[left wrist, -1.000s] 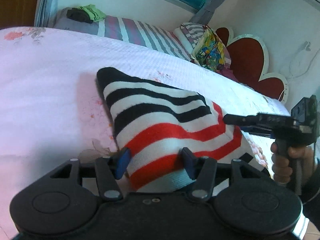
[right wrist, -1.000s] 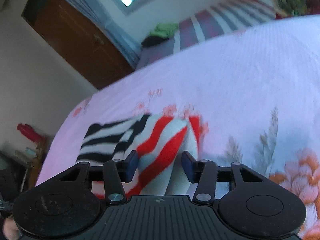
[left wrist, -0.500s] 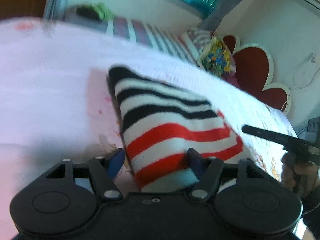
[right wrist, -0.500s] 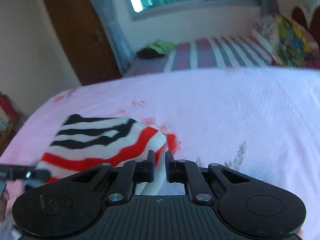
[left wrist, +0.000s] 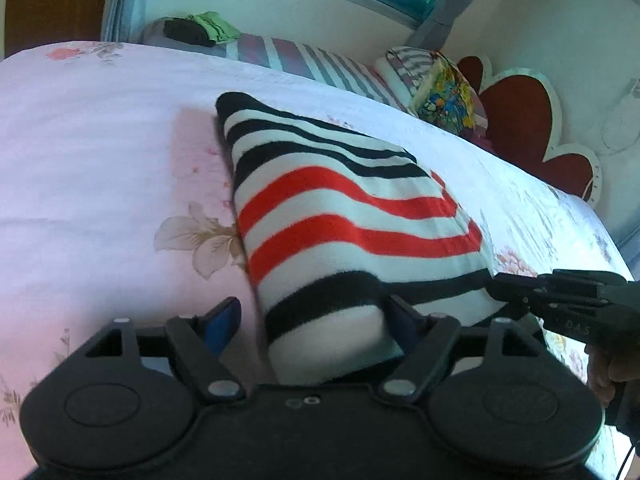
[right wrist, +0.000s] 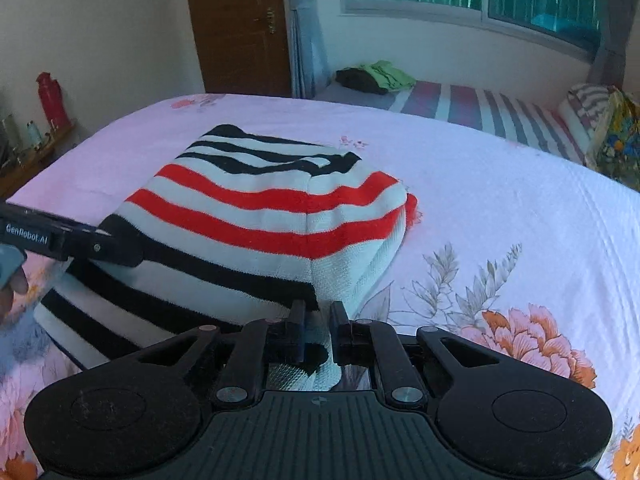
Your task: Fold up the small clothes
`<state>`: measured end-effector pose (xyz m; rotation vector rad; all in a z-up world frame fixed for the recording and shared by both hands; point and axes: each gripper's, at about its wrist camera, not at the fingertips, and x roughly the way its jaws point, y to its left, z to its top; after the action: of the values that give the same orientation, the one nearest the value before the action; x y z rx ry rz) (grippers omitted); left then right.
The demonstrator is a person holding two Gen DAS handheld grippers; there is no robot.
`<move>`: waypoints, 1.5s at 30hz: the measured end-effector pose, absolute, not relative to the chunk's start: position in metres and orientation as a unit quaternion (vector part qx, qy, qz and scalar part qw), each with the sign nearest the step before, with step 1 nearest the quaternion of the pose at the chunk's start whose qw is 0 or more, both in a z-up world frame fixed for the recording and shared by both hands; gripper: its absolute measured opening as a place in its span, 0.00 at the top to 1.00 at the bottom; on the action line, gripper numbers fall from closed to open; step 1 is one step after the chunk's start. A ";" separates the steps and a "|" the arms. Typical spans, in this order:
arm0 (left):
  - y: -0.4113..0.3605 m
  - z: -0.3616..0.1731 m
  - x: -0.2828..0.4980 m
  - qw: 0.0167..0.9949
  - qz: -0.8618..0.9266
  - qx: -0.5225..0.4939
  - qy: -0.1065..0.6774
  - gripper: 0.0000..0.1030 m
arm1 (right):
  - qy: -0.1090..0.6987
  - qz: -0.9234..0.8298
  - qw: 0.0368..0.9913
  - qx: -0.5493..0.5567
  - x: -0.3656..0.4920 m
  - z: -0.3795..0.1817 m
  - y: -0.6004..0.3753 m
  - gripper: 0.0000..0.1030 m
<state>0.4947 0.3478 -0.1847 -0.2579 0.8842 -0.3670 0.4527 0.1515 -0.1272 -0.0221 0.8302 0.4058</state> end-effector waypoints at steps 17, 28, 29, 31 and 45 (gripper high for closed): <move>0.342 -0.174 0.440 0.888 -0.146 -0.086 0.427 0.31 | 0.420 0.198 0.885 -0.037 0.405 -0.123 0.162 0.90; 0.338 -0.179 0.431 0.891 -0.133 -0.078 0.428 0.29 | 0.424 0.192 0.884 -0.026 0.404 -0.124 0.160 0.90; 0.337 -0.178 0.430 0.892 -0.131 -0.073 0.427 0.29 | 0.424 0.190 0.885 -0.023 0.403 -0.122 0.160 0.90; 0.336 -0.177 0.426 0.893 -0.129 -0.070 0.426 0.28 | 0.418 0.184 0.890 -0.006 0.398 -0.116 0.156 0.90; 0.331 -0.176 0.423 0.899 -0.102 -0.057 0.423 0.22 | 0.441 0.163 0.882 0.028 0.401 -0.128 0.152 0.69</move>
<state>0.4231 0.3308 -0.1764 -0.1182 0.8748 -0.2119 0.4011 0.1522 -0.1284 0.0589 0.9174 0.3397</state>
